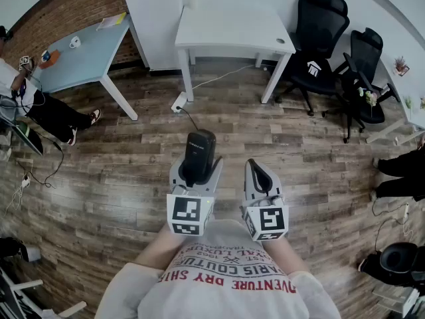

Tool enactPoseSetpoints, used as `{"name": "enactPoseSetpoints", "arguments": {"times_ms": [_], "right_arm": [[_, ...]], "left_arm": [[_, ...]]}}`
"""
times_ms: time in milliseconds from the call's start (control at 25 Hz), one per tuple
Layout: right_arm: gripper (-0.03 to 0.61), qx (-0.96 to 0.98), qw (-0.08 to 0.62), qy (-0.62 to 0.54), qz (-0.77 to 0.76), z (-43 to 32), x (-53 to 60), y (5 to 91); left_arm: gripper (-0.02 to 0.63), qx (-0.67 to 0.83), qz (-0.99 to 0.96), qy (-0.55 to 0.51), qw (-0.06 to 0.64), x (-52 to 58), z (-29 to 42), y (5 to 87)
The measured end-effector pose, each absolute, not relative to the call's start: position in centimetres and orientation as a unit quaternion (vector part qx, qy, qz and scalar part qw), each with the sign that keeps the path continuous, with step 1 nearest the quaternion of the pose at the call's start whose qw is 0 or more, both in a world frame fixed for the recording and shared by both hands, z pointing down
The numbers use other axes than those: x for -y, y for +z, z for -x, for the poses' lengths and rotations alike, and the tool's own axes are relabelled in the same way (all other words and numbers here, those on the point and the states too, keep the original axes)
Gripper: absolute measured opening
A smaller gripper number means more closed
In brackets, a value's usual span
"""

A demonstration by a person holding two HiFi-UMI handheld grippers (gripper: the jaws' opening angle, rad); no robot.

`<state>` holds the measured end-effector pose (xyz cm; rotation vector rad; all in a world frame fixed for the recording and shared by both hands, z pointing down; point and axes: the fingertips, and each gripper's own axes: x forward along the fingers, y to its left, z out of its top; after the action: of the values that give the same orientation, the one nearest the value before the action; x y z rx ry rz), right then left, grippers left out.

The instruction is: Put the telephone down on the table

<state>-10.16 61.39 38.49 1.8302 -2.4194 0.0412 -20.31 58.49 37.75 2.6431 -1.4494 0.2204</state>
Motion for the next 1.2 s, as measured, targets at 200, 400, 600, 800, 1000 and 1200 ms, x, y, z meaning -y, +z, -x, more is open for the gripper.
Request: {"name": "enactPoseSetpoints", "arguments": {"times_ms": [200, 400, 600, 800, 1000, 1200], "right_arm": [[0.025, 0.796, 0.059, 0.024, -0.603, 10.3, -61.2, 39.1], [0.025, 0.793, 0.061, 0.025, -0.605, 10.4, -60.7, 39.3], [0.025, 0.784, 0.054, 0.040, -0.617, 10.7, -59.7, 39.8], [0.025, 0.778, 0.070, 0.041, -0.623, 11.5, -58.7, 40.7], [0.025, 0.780, 0.073, 0.036, -0.621, 12.1, -56.6, 40.7], [0.025, 0.789, 0.074, 0.038, -0.608, 11.3, -54.4, 41.2]], "left_arm": [[0.296, 0.471, -0.877, 0.069, 0.064, -58.3, 20.3, 37.8], [0.296, 0.465, -0.880, 0.071, 0.069, -58.0, 20.3, 38.3], [0.296, 0.458, -0.882, 0.077, 0.081, -57.0, 21.1, 39.4], [0.296, 0.447, -0.888, 0.070, 0.084, -55.7, 22.0, 39.8], [0.297, 0.448, -0.887, 0.073, 0.080, -53.7, 22.9, 40.1], [0.297, 0.460, -0.880, 0.077, 0.087, -52.0, 22.1, 40.6]]}}
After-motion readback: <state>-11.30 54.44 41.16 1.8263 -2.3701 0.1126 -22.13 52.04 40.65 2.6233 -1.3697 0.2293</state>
